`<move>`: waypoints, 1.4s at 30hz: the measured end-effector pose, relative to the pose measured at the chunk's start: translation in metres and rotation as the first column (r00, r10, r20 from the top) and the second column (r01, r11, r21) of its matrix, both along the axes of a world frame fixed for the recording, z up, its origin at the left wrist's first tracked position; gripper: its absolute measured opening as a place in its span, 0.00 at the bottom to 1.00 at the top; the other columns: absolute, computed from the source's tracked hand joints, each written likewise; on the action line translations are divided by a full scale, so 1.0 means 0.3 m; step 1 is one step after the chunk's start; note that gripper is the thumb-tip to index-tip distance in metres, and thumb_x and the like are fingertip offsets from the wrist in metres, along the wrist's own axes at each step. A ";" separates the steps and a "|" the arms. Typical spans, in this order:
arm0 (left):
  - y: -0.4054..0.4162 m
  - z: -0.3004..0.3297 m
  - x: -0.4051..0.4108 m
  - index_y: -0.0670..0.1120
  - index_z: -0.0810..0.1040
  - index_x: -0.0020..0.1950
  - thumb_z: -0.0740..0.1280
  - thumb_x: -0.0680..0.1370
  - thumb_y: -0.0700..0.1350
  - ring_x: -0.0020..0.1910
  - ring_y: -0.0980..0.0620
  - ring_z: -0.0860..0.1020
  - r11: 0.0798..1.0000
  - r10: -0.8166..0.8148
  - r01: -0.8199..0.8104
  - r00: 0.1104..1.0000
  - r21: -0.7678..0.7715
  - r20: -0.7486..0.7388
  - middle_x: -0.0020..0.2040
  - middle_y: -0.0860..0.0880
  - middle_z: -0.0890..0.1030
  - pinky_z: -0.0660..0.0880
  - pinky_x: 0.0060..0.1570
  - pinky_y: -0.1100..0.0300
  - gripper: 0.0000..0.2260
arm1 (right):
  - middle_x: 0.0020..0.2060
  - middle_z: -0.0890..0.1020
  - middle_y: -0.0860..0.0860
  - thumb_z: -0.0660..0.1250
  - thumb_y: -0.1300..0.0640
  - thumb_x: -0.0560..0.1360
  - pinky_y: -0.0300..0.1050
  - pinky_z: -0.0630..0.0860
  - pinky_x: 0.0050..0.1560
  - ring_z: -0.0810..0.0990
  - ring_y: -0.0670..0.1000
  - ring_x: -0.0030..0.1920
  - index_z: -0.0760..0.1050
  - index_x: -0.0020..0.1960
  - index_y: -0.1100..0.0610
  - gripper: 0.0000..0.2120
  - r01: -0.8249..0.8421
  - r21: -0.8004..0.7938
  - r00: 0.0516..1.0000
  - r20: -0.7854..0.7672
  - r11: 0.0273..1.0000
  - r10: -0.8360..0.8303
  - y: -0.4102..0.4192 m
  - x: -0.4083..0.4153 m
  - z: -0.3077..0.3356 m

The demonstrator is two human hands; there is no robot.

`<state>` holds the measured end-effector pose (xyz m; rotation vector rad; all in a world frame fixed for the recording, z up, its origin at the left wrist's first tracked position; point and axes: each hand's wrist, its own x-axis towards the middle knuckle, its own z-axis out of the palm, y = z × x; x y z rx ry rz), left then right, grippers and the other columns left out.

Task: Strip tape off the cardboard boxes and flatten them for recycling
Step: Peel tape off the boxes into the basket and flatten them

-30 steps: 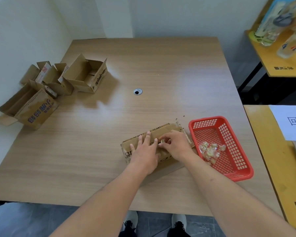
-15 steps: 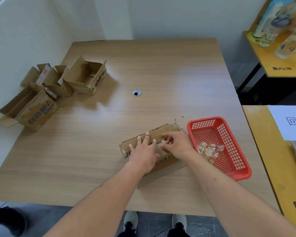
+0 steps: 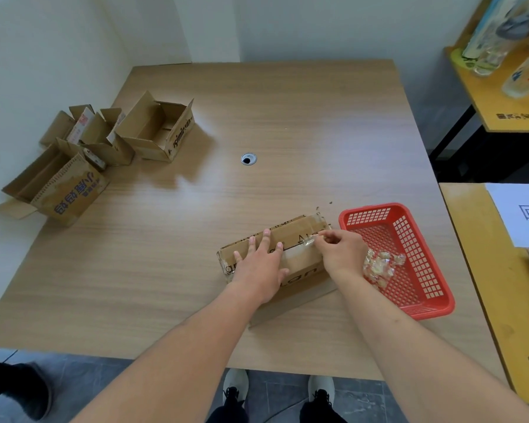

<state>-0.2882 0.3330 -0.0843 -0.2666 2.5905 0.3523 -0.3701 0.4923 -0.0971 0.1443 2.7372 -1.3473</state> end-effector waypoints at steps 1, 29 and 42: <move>0.002 0.003 -0.003 0.52 0.54 0.83 0.59 0.85 0.56 0.81 0.37 0.43 1.000 -0.004 0.004 1.000 -0.007 0.003 0.83 0.48 0.39 0.54 0.74 0.27 0.29 | 0.39 0.85 0.45 0.77 0.56 0.72 0.39 0.74 0.47 0.83 0.47 0.43 0.88 0.46 0.52 0.03 -0.043 0.017 0.998 -0.036 0.999 0.044 0.005 -0.001 -0.006; 0.007 0.014 -0.013 0.51 0.54 0.83 0.60 0.85 0.55 0.81 0.35 0.43 1.000 -0.006 0.006 0.999 -0.003 0.032 0.83 0.46 0.39 0.54 0.73 0.26 0.29 | 0.39 0.82 0.45 0.78 0.59 0.73 0.41 0.70 0.44 0.82 0.49 0.43 0.79 0.45 0.51 0.08 -0.026 0.063 1.000 -0.010 0.998 0.027 -0.015 -0.029 0.002; 0.080 0.039 -0.069 0.42 0.61 0.79 0.67 0.80 0.39 0.79 0.28 0.49 0.995 0.013 -0.011 1.000 -0.094 0.023 0.81 0.35 0.47 0.55 0.74 0.29 0.28 | 0.57 0.81 0.49 0.73 0.60 0.78 0.38 0.72 0.60 0.79 0.50 0.56 0.85 0.60 0.54 0.11 -0.542 0.247 0.838 0.087 0.803 0.539 0.034 -0.057 0.042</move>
